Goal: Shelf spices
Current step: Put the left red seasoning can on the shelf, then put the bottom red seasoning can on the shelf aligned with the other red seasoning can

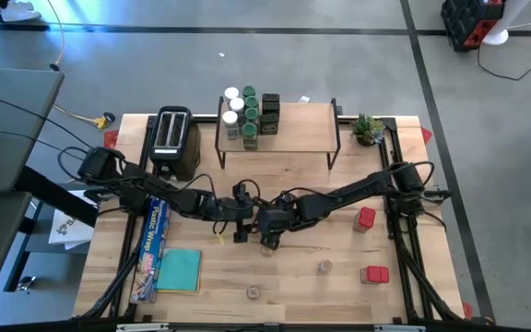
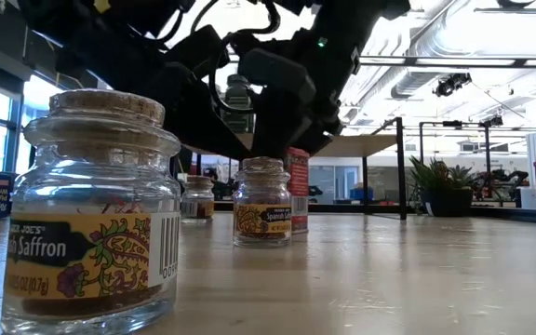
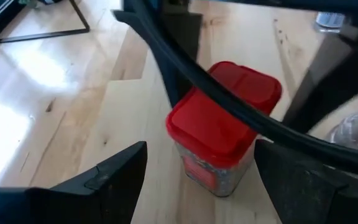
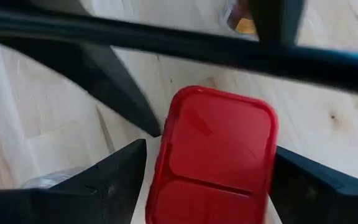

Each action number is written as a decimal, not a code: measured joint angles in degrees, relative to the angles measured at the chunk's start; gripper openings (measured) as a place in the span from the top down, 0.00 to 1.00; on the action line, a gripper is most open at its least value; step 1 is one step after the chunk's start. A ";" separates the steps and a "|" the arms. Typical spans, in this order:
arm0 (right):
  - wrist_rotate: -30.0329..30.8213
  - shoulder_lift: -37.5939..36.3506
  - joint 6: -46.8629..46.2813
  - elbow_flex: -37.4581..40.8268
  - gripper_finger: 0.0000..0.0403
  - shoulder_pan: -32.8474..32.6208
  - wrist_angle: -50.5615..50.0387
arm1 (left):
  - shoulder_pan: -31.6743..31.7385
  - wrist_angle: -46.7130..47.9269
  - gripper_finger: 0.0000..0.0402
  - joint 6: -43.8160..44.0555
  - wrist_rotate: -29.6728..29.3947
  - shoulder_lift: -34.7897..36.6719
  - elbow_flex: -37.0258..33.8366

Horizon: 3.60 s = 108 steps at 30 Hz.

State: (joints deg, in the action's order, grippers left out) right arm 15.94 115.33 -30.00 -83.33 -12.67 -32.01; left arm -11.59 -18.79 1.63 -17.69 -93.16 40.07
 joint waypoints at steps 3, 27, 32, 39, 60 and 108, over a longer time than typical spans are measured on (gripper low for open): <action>0.09 0.07 0.70 0.12 0.30 0.14 -0.23 | -0.12 0.06 0.27 0.78 -0.74 0.41 -0.02; -2.81 -27.27 54.31 -14.79 0.51 24.97 -26.91 | -8.87 24.74 0.27 7.18 -26.71 22.88 -0.02; -18.36 -24.33 65.10 -15.95 0.51 42.75 -26.10 | -7.40 24.49 0.27 6.78 -26.95 22.84 -0.02; -29.62 -16.98 72.07 -16.04 0.51 54.93 -18.42 | -5.40 22.52 0.27 6.67 -26.95 22.84 -0.02; -28.37 -8.70 73.58 -16.04 0.29 56.52 -11.74 | -4.87 21.46 0.27 6.71 -24.81 22.84 -0.02; -18.51 -19.44 53.81 6.71 0.77 56.94 9.59 | -4.98 21.49 0.27 7.78 -24.44 22.84 -0.02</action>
State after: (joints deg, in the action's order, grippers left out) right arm -2.56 95.89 23.81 -76.62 44.27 -22.41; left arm -16.58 2.70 9.41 -42.13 -70.32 40.06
